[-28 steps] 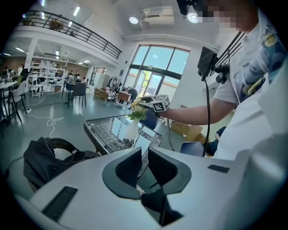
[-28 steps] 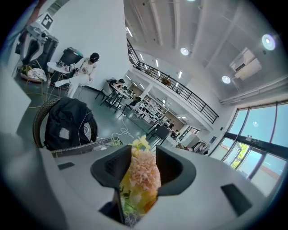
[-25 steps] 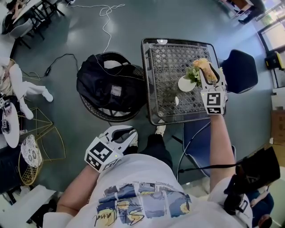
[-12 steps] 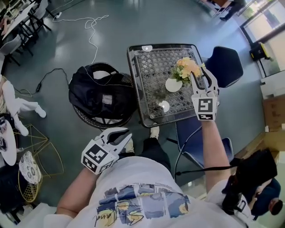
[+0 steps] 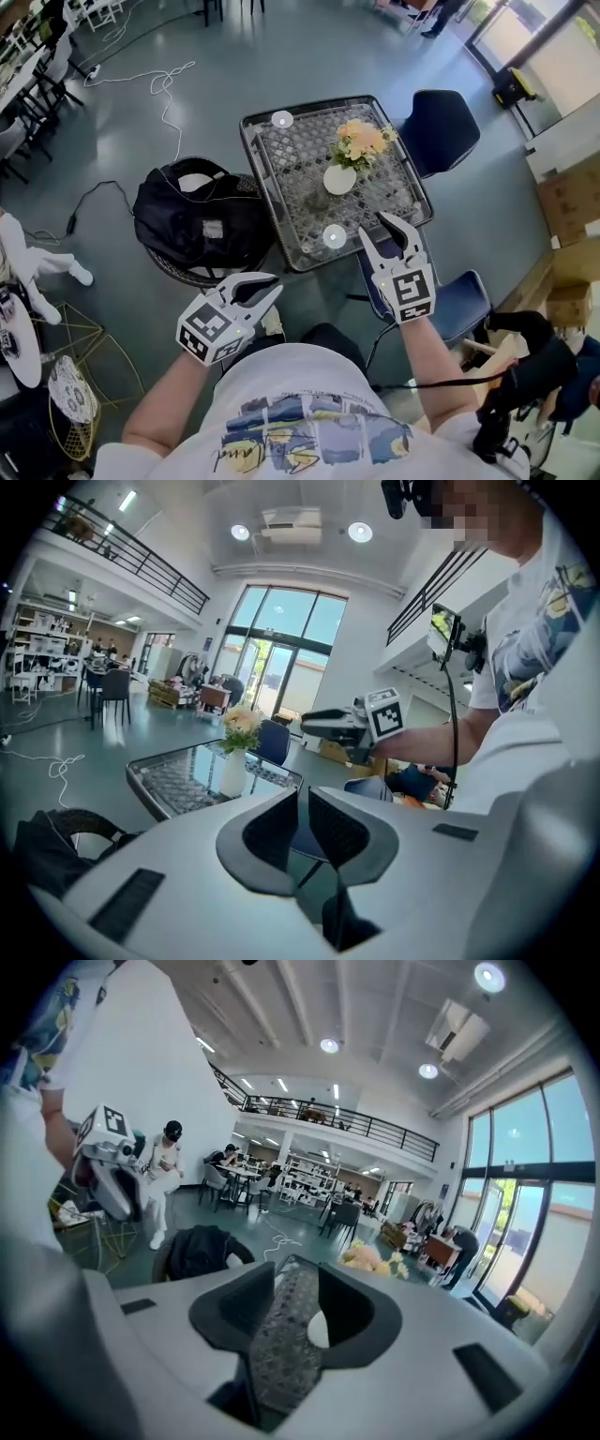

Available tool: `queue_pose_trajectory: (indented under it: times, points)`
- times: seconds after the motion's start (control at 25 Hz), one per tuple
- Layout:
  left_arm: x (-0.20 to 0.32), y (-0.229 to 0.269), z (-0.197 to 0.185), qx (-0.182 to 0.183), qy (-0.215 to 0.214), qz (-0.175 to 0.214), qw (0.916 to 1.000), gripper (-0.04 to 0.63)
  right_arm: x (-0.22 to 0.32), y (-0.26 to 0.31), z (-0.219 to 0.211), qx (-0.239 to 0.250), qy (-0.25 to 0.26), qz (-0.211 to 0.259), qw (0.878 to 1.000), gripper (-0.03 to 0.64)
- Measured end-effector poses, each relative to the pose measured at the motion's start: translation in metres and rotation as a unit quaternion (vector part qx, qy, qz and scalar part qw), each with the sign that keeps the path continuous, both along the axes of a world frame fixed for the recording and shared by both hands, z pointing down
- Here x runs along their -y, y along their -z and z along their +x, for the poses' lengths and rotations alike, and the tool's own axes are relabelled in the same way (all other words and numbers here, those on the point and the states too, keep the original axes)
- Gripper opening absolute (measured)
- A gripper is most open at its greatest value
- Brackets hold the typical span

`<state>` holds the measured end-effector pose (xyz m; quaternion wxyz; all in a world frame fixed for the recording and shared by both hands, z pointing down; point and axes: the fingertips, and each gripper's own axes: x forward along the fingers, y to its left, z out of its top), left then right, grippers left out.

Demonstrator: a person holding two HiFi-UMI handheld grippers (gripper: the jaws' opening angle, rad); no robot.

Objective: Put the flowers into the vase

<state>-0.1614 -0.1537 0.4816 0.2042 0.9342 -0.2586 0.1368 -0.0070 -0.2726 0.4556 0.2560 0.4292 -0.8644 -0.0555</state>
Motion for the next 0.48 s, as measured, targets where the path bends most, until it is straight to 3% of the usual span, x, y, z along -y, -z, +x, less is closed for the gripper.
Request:
queue_pose_trajectory:
  times: [0.24, 0.48]
  points:
    - [-0.018, 0.007, 0.030, 0.010, -0.019, 0.008, 0.9997, 0.029, -0.083, -0.038, -0.010, 0.055, 0.041, -0.112, 0.991, 0.102]
    - [-0.054, 0.018, 0.077, 0.030, -0.049, 0.022, 0.9981, 0.012, -0.167, -0.048, 0.013, 0.081, 0.040, -0.159, 0.983, 0.034]
